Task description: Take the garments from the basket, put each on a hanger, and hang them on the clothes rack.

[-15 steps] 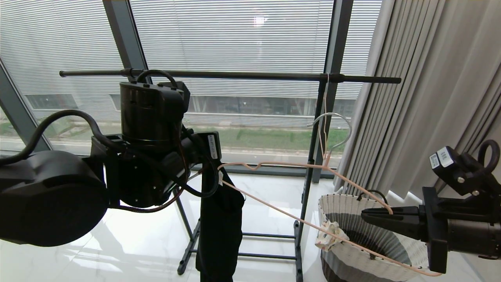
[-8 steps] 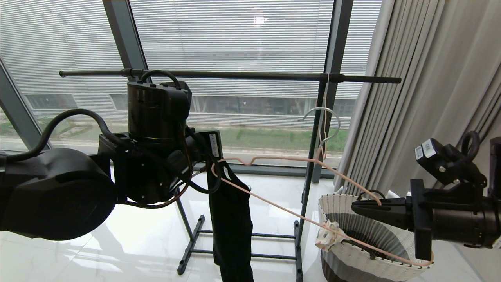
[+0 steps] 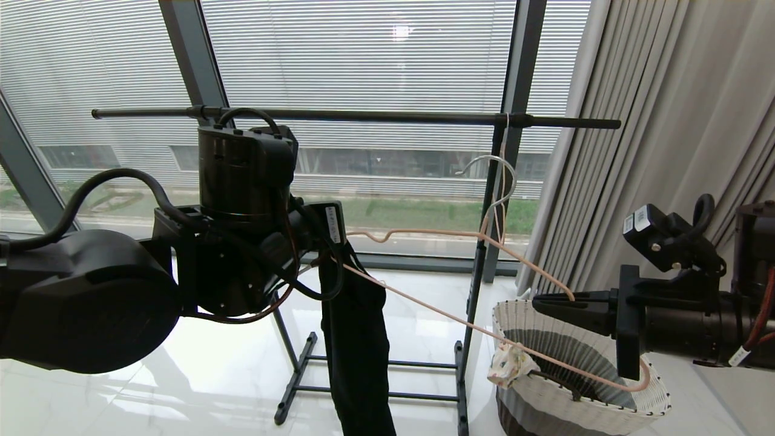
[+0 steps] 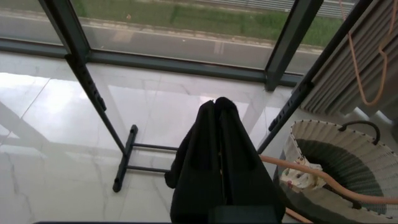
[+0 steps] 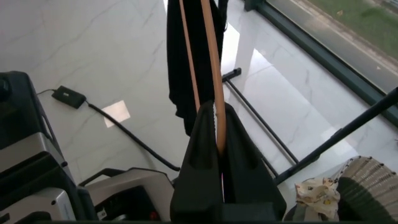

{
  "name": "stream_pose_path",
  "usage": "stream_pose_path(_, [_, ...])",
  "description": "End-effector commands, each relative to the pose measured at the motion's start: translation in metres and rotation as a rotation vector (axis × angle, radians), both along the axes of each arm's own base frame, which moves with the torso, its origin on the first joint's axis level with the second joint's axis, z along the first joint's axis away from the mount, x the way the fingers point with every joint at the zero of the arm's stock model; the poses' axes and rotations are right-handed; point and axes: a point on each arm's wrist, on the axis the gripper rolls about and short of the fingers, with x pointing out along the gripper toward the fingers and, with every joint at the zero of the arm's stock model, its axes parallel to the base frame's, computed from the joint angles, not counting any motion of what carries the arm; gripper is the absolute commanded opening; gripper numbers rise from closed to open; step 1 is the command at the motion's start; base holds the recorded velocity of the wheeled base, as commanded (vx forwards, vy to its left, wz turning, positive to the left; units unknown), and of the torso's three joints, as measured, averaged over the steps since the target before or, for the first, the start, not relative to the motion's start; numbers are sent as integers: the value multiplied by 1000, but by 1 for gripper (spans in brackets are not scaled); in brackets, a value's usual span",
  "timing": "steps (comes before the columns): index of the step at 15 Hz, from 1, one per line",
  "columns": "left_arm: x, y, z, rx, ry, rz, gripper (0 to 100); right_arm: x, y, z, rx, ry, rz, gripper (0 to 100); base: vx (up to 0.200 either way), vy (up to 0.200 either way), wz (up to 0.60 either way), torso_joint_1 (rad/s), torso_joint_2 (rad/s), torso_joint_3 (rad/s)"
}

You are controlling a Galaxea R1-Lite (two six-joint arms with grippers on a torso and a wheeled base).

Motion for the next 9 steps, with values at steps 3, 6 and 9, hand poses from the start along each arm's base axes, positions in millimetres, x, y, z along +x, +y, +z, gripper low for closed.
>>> stream_pose_path(3, [-1,-4,2,-28,-6,0,0,7,5,-3,13,2,-5,0,0,0,0,0,0,0])
stream_pose_path(6, [1,-6,4,-32,-12,8,0,15,10,-2,18,1,-6,0,0,0,0,0,0,0])
stream_pose_path(9, [8,-6,7,-21,-35,80,0,31,18,-3,-9,-7,-84,0,0,0,0,0,0,0])
